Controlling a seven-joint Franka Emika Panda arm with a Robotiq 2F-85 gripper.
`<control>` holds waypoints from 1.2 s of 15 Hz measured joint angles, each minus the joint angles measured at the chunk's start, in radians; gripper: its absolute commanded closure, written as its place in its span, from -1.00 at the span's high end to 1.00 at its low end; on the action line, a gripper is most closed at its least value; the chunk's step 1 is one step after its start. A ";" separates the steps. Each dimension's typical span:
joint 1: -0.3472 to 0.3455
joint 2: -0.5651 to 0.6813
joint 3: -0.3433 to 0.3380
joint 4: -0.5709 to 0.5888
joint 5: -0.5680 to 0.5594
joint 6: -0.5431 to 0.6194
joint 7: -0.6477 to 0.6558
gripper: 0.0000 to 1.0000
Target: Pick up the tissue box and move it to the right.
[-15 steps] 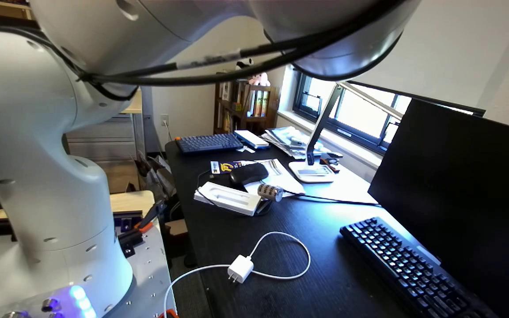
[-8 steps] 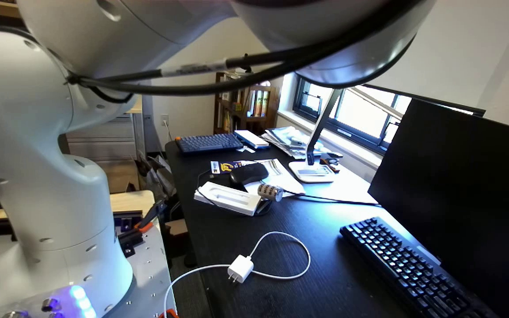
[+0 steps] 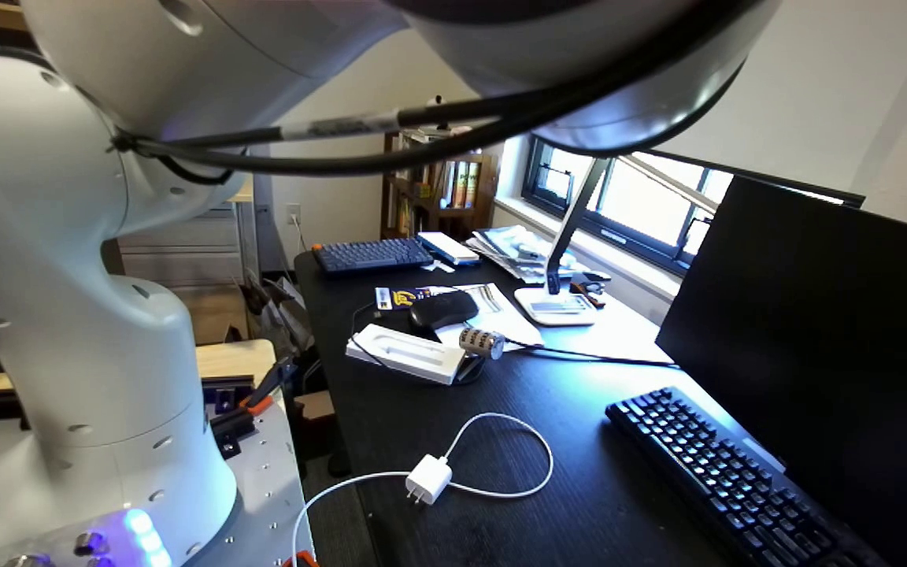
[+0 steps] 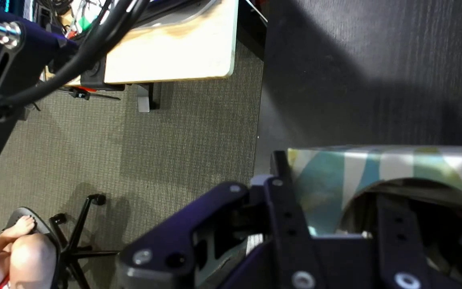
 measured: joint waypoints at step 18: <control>-0.036 0.068 0.049 0.073 0.031 -0.030 0.121 -0.95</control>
